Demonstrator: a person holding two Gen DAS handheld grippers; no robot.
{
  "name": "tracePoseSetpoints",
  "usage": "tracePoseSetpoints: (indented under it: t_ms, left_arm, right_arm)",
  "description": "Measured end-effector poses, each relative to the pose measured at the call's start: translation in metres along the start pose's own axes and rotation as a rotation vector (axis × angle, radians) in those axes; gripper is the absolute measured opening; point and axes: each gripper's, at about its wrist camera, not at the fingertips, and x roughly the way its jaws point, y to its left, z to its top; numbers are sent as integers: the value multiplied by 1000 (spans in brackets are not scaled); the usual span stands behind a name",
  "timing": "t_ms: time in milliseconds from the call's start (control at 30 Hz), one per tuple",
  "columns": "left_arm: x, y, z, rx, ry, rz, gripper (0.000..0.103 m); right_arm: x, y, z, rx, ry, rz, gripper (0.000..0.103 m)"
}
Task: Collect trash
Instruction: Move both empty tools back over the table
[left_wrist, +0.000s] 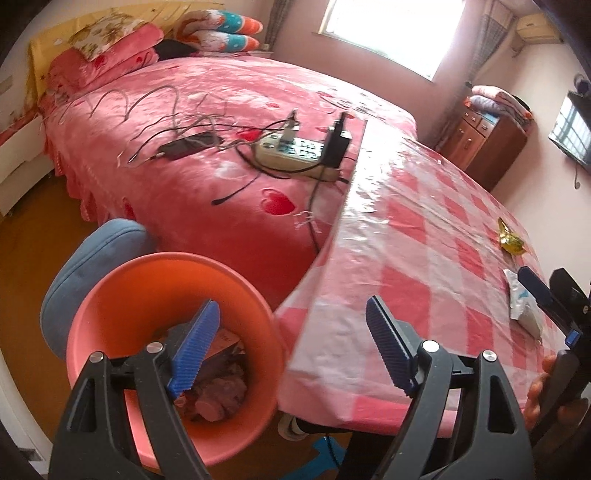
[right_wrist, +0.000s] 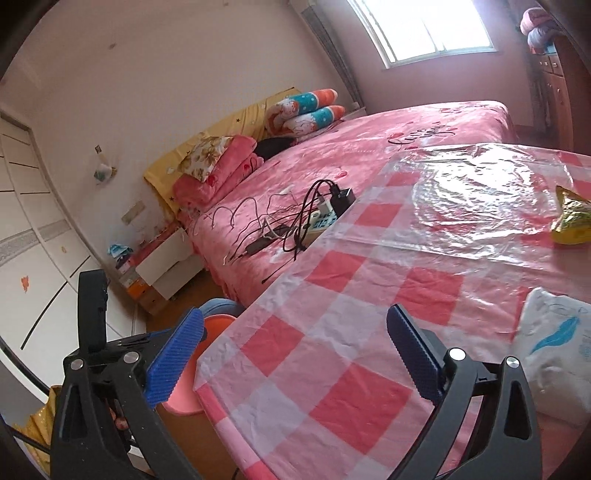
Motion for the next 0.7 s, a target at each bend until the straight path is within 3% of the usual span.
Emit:
tracePoseSetpoints:
  t_ms: [700]
  left_arm:
    - [1,-92,-1,148,13,-17,83]
  right_arm:
    - [-43,-55,2,73,1,-136,98]
